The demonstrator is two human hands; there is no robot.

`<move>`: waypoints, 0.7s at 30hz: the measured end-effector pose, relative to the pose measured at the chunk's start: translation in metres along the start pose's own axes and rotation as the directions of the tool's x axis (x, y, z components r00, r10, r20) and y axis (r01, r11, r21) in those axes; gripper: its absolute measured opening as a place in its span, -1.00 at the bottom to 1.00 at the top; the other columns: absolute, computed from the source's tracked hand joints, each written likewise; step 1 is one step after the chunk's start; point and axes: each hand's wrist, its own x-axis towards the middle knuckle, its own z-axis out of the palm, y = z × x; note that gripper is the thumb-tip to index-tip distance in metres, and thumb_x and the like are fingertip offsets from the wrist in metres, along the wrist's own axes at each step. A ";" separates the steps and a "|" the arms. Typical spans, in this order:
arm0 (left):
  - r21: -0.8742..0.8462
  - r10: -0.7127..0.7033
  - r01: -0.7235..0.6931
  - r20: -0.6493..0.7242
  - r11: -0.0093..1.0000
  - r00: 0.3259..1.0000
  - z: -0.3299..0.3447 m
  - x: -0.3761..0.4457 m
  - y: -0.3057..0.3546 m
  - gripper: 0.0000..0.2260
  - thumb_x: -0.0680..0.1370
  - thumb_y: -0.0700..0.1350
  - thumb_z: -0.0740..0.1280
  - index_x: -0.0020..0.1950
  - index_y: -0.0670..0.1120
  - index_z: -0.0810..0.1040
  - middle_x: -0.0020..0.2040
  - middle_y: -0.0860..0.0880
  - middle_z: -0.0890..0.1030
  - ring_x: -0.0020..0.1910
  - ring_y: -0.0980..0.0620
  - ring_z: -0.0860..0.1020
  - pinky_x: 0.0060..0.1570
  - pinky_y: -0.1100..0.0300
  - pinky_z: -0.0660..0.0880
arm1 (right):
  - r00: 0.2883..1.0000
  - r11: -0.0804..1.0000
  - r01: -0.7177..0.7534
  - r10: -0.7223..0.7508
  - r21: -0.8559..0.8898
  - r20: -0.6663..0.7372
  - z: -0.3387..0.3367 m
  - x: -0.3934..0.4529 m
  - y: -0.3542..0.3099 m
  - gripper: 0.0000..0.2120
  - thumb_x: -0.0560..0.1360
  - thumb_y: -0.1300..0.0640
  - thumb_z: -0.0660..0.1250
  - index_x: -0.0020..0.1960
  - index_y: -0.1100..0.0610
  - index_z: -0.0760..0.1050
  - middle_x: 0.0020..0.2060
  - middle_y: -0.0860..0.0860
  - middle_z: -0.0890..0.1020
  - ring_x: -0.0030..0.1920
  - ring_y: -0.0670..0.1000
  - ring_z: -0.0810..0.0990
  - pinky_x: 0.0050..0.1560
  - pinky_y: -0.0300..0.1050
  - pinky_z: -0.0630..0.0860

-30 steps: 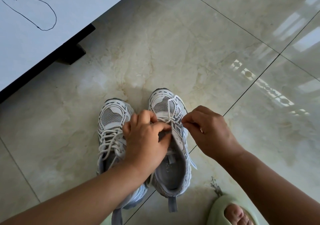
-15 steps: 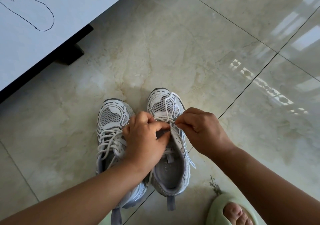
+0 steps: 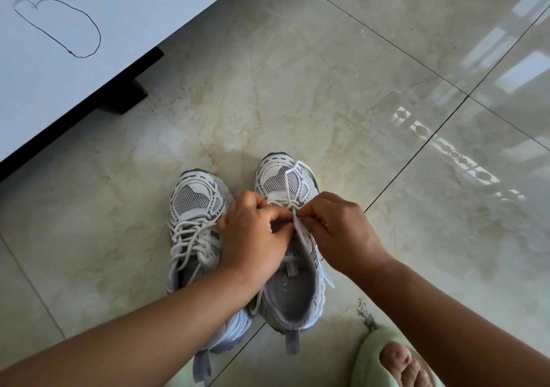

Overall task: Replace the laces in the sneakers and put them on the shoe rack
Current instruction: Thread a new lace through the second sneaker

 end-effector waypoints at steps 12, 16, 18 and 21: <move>-0.052 0.242 -0.240 0.023 0.969 0.970 -0.013 0.007 0.000 -0.92 0.35 -0.17 0.48 -0.28 -0.07 0.59 -0.22 0.10 0.45 -0.31 0.08 0.47 -0.34 0.18 0.44 | 0.976 0.976 -0.179 0.192 -0.125 0.103 -0.001 -0.020 -0.021 -0.79 0.40 0.08 0.32 -0.10 0.08 0.29 -0.41 -0.11 0.38 -0.36 0.05 0.40 -0.38 -0.13 0.22; 0.037 0.289 -0.289 0.007 0.957 0.957 -0.032 0.002 -0.003 -0.85 0.34 -0.23 0.47 -0.32 -0.08 0.53 -0.23 0.12 0.42 -0.42 0.10 0.46 -0.50 0.23 0.42 | 0.954 0.950 -0.297 0.300 -0.099 0.008 0.005 -0.025 -0.027 -0.83 0.41 0.11 0.31 -0.18 0.15 0.33 -0.44 -0.07 0.39 -0.30 0.13 0.48 -0.36 -0.08 0.27; 0.069 0.281 -0.279 -0.021 0.958 0.959 -0.038 -0.002 -0.009 -0.86 0.35 -0.22 0.46 -0.32 -0.08 0.52 -0.23 0.14 0.39 -0.41 0.09 0.46 -0.50 0.21 0.43 | 0.951 0.947 -0.306 0.308 -0.096 0.003 0.007 -0.026 -0.029 -0.83 0.43 0.11 0.30 -0.19 0.15 0.32 -0.43 -0.04 0.39 -0.28 0.14 0.48 -0.37 -0.08 0.24; 0.057 0.217 -0.214 -0.053 0.975 0.975 -0.046 -0.006 -0.019 -0.90 0.38 -0.07 0.31 -0.32 -0.05 0.51 -0.22 0.11 0.42 -0.38 0.06 0.47 -0.44 0.13 0.47 | 0.940 0.938 -0.340 0.339 -0.059 -0.032 0.009 -0.029 -0.027 -0.82 0.44 0.13 0.28 -0.22 0.17 0.30 -0.43 0.00 0.40 -0.29 0.18 0.46 -0.38 -0.11 0.22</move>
